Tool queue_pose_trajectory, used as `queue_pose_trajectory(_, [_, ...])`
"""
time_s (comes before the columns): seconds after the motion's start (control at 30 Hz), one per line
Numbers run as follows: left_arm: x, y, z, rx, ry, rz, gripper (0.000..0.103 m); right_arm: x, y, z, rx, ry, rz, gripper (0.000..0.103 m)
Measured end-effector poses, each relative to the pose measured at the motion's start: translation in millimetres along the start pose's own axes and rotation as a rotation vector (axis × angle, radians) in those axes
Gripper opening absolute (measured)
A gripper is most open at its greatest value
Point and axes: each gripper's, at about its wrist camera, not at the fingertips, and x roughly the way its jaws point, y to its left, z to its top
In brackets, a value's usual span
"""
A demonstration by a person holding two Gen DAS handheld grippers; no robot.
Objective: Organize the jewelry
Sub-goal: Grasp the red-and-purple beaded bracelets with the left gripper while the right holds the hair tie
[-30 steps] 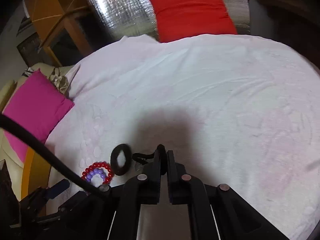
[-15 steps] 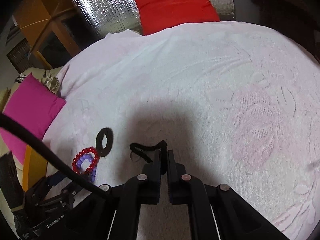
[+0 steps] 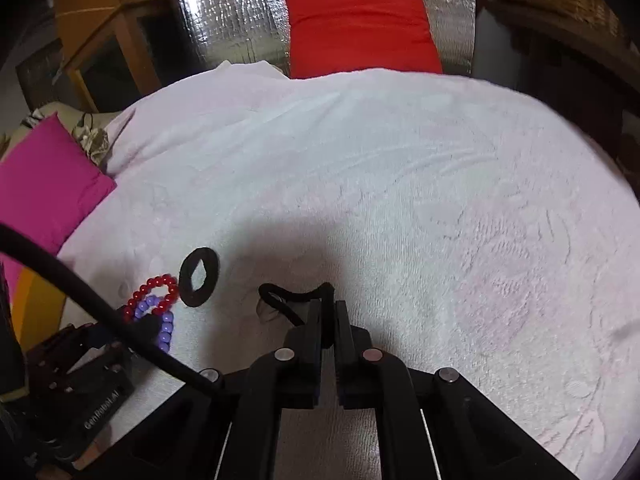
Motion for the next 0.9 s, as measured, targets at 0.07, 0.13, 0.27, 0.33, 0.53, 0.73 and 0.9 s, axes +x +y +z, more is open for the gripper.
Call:
queue_pose_trajectory(0.07, [-2,2,0,-0.004,-0.004,-0.004,0.016,-3,4,-2,-0.019,-0.009,-0.016,0.006])
queue_pose_trajectory(0.13, [-4,2,1,-0.002,-0.016,-0.001,0.01,-6,8,-3,-0.036,-0.017,-0.027,0.006])
queue_pose_trajectory(0.27, [-7,4,1,-0.008,-0.023,-0.006,0.01,-8,13,-4,-0.058,-0.026,-0.039,0.006])
queue_pose_trajectory(0.33, [-7,6,2,-0.009,-0.021,-0.009,0.01,-9,15,-4,-0.067,-0.031,-0.047,0.006])
queue_pose_trajectory(0.53, [-9,6,3,-0.005,-0.031,-0.008,0.01,-9,20,-5,-0.085,-0.042,-0.061,0.006])
queue_pose_trajectory(0.73, [-11,6,3,-0.002,-0.039,-0.01,0.01,-8,22,-5,-0.102,-0.049,-0.077,0.006])
queue_pose_trajectory(0.9, [-15,5,4,0.0,-0.05,-0.014,0.009,-9,23,-5,-0.112,-0.054,-0.086,0.006])
